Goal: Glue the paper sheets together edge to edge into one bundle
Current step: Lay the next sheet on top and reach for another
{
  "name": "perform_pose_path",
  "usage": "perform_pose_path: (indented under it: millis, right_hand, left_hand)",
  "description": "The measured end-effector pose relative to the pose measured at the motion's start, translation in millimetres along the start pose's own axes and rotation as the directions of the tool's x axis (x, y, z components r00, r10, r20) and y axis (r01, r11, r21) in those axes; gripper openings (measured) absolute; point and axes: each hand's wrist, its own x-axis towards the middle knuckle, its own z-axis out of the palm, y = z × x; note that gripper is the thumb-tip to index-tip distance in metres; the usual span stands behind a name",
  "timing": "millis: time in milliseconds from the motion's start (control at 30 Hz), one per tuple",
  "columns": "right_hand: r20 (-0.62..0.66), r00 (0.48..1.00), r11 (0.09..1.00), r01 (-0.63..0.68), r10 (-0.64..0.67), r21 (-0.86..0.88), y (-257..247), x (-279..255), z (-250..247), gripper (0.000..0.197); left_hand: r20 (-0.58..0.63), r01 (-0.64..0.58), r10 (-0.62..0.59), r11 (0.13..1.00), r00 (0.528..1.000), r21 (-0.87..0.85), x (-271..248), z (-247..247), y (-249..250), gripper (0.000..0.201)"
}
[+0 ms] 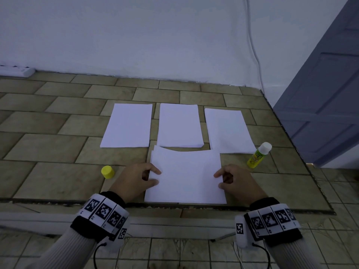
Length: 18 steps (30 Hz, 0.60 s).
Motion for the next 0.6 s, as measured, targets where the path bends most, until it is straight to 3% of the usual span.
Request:
perform_pose_path:
  millis: [600]
  right_hand:
    - [0.019, 0.999, 0.999, 0.026, -0.026, -0.038, 4.5, 2.3, 0.0, 0.027]
  left_hand:
    - [0.002, -0.021, 0.021, 1.0, 1.0, -0.01, 0.6, 2.2, -5.3, 0.023]
